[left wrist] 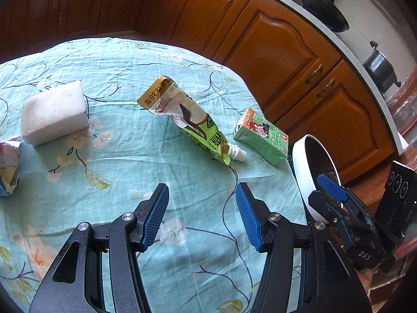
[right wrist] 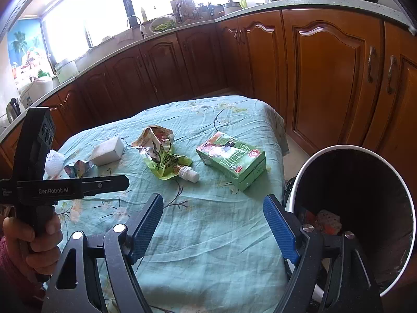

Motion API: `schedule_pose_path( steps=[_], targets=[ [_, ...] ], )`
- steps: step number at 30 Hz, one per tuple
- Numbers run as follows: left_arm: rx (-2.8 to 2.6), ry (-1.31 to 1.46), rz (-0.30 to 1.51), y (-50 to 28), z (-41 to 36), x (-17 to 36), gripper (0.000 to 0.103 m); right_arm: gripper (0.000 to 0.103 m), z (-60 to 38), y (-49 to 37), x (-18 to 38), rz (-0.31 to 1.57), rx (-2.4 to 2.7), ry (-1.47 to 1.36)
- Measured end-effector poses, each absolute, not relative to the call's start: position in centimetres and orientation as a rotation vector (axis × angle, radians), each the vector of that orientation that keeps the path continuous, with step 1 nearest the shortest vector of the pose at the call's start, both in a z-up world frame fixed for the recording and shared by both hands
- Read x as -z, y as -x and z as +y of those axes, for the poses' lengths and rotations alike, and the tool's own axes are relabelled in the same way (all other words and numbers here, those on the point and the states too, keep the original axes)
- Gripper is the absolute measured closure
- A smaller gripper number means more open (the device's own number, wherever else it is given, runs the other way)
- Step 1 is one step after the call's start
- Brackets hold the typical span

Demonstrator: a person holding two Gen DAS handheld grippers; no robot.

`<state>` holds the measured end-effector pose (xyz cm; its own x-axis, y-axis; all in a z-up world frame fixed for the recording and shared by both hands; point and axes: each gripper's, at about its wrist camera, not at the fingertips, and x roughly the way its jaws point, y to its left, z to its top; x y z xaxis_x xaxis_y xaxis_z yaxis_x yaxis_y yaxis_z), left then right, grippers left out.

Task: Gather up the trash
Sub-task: 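Move both open tools back toward the pouch and green carton, then grasp the green milk carton with the right tool while the left tool grasps the green pouch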

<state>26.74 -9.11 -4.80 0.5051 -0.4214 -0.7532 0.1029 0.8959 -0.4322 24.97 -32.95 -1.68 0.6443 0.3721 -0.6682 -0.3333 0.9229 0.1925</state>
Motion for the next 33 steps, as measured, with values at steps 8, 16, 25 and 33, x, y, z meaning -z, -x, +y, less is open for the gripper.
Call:
schedule_pose_path(
  steps=[8, 16, 25, 33],
  targets=[
    [0.310, 0.451, 1.007, -29.4, -8.5, 5.2, 0.049, 0.018, -30.8, -29.6, 2.0, 0.853, -0.425, 0.108],
    [0.283, 0.508, 1.037, -32.7, -9.0, 6.5, 0.050, 0.018, -29.1, -33.8, 3.3, 0.905, -0.419, 0.241],
    [0.313, 0.433, 1.022, -33.4, -10.0, 6.8, 0.092, 0.039, -29.2, -34.8, 4.3, 0.935, -0.420, 0.230],
    [0.364, 0.328, 0.965, -31.2, -10.1, 4.9, 0.100, 0.054, -30.1, -32.6, 3.3, 0.903, -0.410, 0.118]
  ],
)
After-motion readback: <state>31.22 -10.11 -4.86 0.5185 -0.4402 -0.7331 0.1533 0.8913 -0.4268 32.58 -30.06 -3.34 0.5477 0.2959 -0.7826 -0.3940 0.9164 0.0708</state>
